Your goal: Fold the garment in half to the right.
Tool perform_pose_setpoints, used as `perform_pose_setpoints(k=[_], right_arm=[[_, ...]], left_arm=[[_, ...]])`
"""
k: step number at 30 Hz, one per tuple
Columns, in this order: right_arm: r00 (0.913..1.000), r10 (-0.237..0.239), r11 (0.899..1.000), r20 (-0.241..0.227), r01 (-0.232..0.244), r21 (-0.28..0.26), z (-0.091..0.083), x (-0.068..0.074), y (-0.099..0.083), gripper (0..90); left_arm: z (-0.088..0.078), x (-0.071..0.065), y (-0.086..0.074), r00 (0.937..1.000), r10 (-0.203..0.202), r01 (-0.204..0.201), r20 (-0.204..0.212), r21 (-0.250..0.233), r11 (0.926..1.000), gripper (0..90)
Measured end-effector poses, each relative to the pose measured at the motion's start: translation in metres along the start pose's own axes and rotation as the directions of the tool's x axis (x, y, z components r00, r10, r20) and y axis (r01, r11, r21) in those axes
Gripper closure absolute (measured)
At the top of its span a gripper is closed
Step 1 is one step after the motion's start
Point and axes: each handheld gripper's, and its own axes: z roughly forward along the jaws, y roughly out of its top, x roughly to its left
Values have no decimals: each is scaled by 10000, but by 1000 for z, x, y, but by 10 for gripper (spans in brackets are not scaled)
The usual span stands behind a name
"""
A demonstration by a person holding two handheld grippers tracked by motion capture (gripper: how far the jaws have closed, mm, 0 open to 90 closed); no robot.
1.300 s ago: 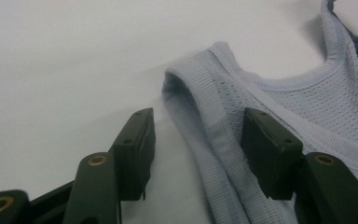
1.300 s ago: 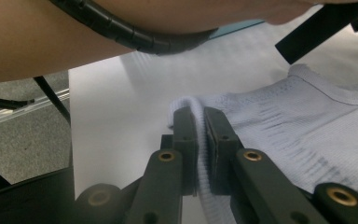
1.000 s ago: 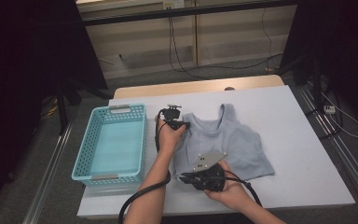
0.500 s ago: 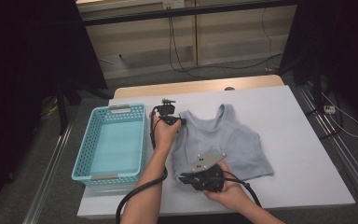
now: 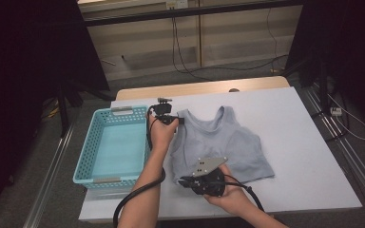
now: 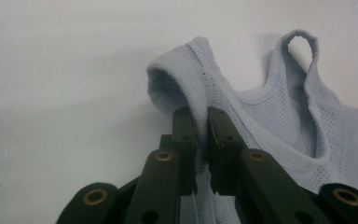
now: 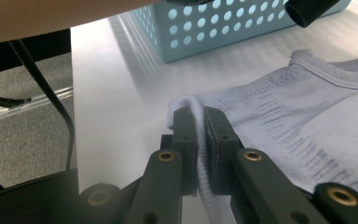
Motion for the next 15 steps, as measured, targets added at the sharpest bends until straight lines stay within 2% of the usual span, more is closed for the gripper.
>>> perform_pose_setpoints(k=[3, 7, 15], right_arm=[[10000, 28, 10000, -10, -28, -66, 0, 0, 1, 847], [10000, 13, 10000, -13, -13, 11, 1, 1, 2, 847], [10000, 32, 9998, -62, -33, -178, 2, 3, 6, 847]], left_arm=[[-2, 0, 1, 9999, -86, 85, -101, -102, 9999, 827], [-6, 0, 2, 9998, 135, -134, -136, 18, 9999, 827], [-13, 2, 5, 9993, 96, -98, -352, -50, 9999, 827]])
